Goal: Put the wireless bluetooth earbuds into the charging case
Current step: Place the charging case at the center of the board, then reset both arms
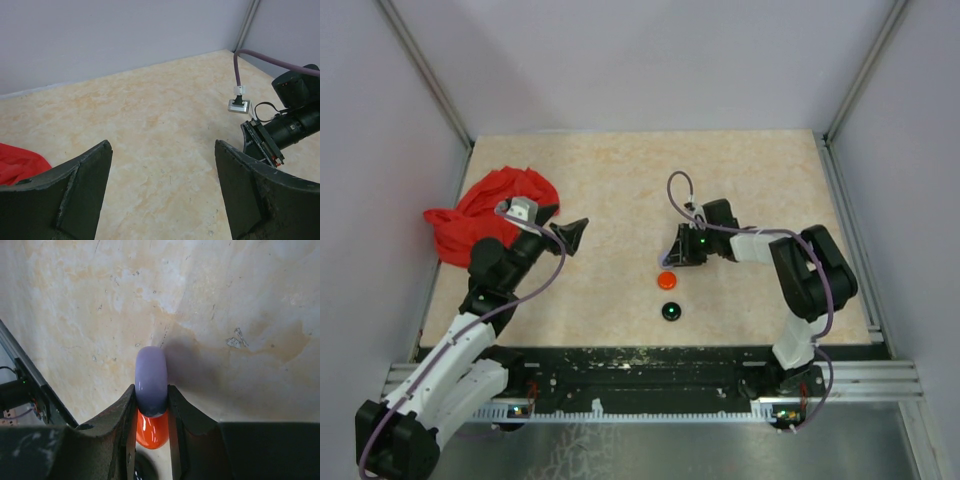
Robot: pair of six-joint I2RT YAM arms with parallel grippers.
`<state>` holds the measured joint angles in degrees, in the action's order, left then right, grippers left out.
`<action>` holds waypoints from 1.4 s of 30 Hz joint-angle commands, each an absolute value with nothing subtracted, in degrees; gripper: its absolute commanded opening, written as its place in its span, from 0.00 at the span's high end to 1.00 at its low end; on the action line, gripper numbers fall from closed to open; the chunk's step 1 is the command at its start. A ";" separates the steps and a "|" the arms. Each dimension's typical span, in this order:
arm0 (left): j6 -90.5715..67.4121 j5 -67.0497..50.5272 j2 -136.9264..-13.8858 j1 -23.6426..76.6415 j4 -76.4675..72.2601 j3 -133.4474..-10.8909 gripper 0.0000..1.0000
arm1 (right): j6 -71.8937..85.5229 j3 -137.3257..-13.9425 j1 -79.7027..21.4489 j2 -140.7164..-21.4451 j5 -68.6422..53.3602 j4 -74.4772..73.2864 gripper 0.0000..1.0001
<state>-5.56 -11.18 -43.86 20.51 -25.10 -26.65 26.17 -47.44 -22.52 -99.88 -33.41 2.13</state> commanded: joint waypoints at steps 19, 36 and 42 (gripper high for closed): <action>-6.95 -7.04 -41.19 19.77 -21.40 -30.55 0.09 | 20.15 -48.69 -21.01 -80.56 -13.57 -10.82 0.17; -6.40 3.11 -24.32 19.76 0.25 -33.21 0.00 | 10.87 -48.01 -20.94 -36.32 14.14 -24.54 0.12; -6.07 5.64 -21.10 19.78 4.63 -31.82 0.00 | 10.37 -44.37 -20.92 -28.74 17.42 -21.46 0.11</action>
